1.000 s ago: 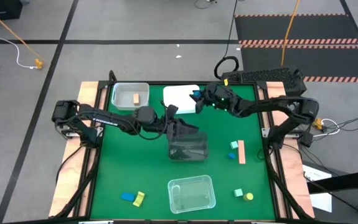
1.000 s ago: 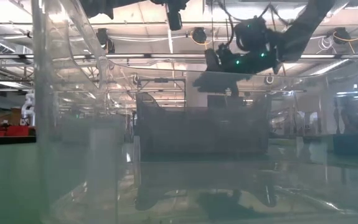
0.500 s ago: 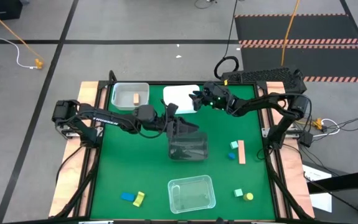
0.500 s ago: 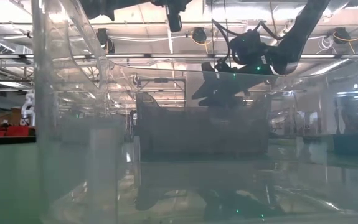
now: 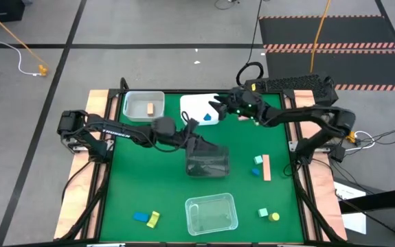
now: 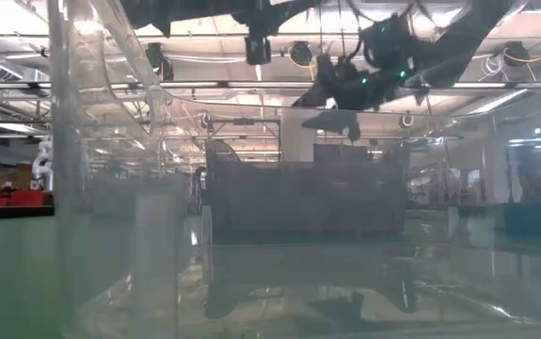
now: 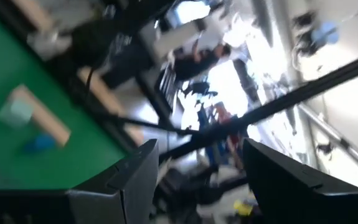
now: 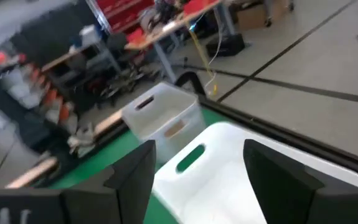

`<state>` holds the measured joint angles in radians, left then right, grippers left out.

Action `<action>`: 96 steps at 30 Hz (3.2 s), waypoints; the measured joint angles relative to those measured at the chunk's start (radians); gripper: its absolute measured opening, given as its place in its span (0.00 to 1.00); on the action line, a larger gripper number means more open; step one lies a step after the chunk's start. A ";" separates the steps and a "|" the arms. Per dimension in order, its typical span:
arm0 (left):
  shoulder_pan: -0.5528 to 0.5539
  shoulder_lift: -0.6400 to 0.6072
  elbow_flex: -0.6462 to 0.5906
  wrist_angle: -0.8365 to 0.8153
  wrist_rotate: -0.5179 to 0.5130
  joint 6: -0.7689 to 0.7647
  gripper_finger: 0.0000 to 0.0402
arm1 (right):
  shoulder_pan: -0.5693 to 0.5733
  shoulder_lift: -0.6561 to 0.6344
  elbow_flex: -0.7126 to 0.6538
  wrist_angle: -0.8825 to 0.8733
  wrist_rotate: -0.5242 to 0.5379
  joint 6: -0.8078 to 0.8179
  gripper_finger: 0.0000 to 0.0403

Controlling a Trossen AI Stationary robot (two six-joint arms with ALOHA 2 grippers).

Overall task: Sort & place blocks by color
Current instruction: Put the left light green block into the black bin

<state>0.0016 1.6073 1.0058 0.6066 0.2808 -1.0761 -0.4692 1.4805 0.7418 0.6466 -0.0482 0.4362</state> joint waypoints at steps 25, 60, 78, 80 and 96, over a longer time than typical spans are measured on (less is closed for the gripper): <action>-0.414 0.000 0.000 -0.572 0.197 -0.525 0.58 | 0.171 -0.427 0.000 -0.593 0.074 -0.221 0.58; -0.636 0.192 0.004 -1.082 -0.031 -0.927 0.58 | 0.170 -0.427 -0.074 -0.590 0.074 -0.269 0.58; -0.619 0.122 -0.002 -1.100 -0.116 -0.906 0.33 | 0.170 -0.427 -0.074 -0.585 0.074 -0.193 0.57; -0.610 0.078 -0.002 -1.113 -0.170 -0.896 0.33 | 0.170 -0.427 -0.074 -0.583 0.072 -0.160 0.57; -0.381 -0.268 -0.001 -1.124 -0.784 -0.511 0.33 | 0.177 -0.426 -0.073 -0.437 -0.057 0.049 0.57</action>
<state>-0.3793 1.3392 1.0050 -0.5172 -0.5036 -1.5875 -0.2924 1.0542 0.6685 0.2100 -0.1054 0.4856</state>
